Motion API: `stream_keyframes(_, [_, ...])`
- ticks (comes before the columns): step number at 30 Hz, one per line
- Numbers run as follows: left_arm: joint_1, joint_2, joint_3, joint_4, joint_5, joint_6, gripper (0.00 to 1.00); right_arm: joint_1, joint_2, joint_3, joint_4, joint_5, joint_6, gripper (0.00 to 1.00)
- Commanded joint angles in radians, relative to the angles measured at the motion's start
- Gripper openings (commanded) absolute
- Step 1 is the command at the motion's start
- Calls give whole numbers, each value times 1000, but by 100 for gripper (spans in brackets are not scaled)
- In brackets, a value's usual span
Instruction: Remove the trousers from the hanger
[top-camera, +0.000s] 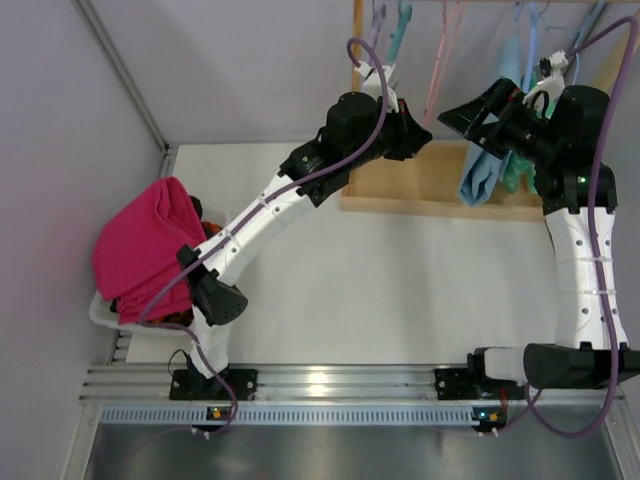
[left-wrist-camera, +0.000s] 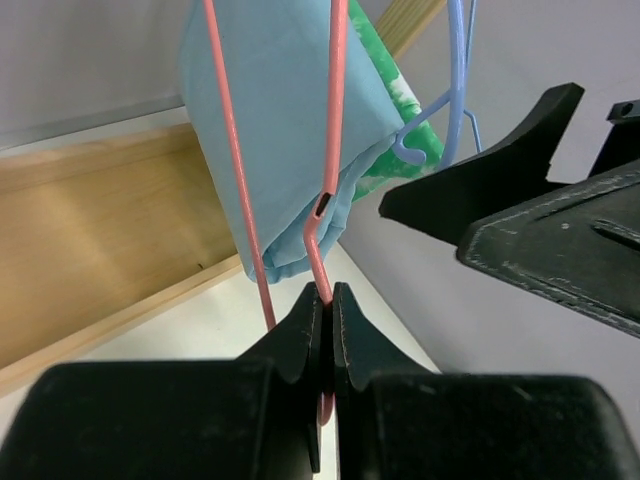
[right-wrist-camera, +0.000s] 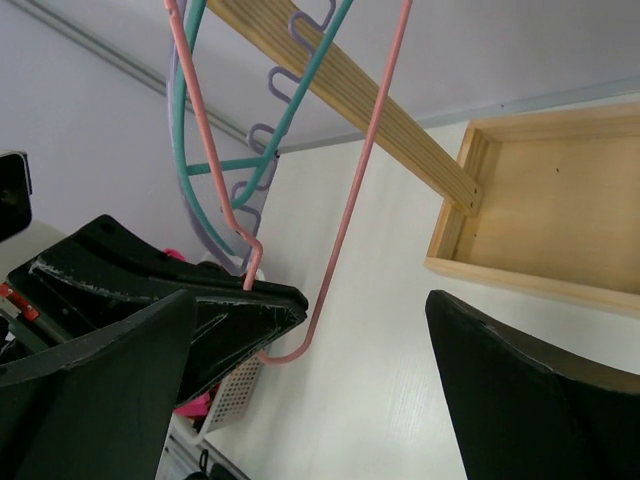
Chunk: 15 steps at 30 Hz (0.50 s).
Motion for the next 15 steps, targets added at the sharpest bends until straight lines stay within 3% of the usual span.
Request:
stream_keyframes(1, [17,30,79,-16,48,-50,0,-32,-39,-8,55,-33,10,99])
stream_keyframes(15, [135,134,153,14,160,-216,0,-42,-58,-50,64,-40,7,99])
